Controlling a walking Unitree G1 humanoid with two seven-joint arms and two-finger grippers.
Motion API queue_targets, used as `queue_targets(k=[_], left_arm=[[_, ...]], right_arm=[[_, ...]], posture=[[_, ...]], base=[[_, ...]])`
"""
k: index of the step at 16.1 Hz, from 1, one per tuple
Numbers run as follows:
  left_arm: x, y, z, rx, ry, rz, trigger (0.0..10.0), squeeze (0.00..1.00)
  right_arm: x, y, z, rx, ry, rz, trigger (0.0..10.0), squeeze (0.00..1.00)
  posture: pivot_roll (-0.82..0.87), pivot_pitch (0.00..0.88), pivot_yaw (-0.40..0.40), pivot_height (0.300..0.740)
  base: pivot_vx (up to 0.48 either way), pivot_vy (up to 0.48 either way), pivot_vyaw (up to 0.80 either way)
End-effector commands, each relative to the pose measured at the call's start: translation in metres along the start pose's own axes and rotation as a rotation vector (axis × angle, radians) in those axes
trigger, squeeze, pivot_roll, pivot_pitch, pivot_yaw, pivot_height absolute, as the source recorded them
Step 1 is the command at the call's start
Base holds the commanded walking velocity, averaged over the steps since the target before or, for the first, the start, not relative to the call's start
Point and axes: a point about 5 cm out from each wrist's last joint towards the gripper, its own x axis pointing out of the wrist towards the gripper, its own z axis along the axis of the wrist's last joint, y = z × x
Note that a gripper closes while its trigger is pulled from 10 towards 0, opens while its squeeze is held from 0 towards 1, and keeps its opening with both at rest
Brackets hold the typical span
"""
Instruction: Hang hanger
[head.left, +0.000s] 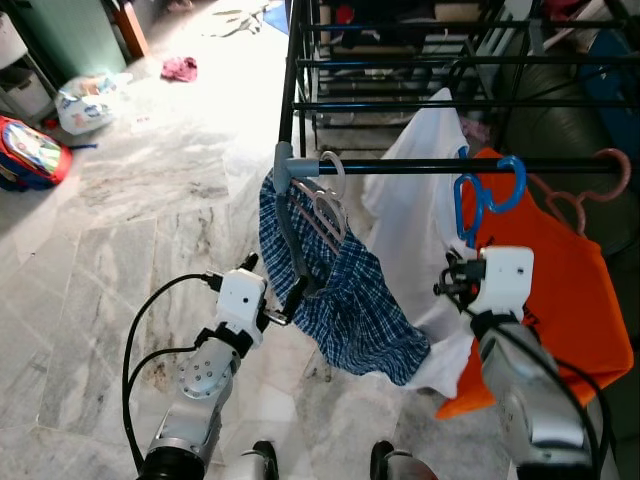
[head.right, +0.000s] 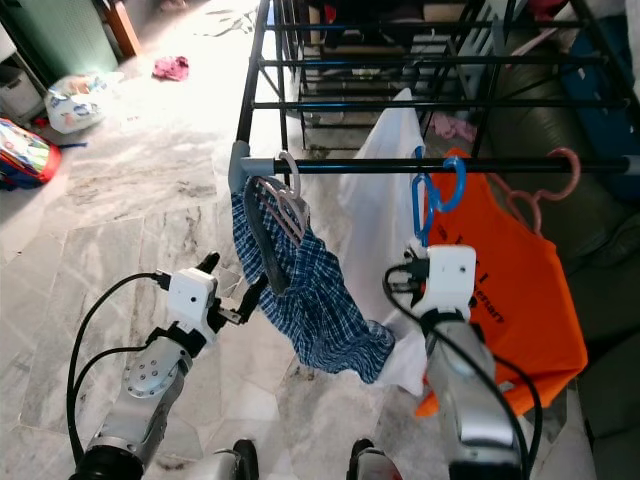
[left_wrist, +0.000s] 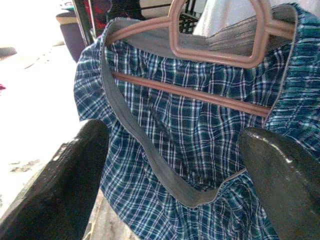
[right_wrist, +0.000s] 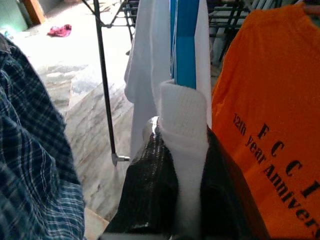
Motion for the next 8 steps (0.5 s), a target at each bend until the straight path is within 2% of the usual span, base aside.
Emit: queue_targets(k=[1,5,8], left_arm=[[-0.001,-0.003,0.001,-0.01,-0.004,-0.022,10.0,0.0],[0.0,-0.004,0.001,-0.006,-0.002,-0.025,10.0,0.0],[-0.001,-0.005,0.0,-0.006,0.001,-0.026,10.0,0.0]], right_arm=[[0.005,-0.001,0.016,0.016,-0.053,0.016,10.0,0.0],[0.023,-0.003,0.02,0.065,0.039,0.053,10.0,0.0],[0.032,0.0,0.009,0.065,0.158,0.071,10.0,0.0]], posture=[[0.02,0.216,0.026,0.74],[0.03,0.215,0.023,0.74],[0.04,0.217,0.017,0.74]], base=[[0.0,0.0,0.0],[0.0,0.0,0.0],[0.0,0.0,0.0]])
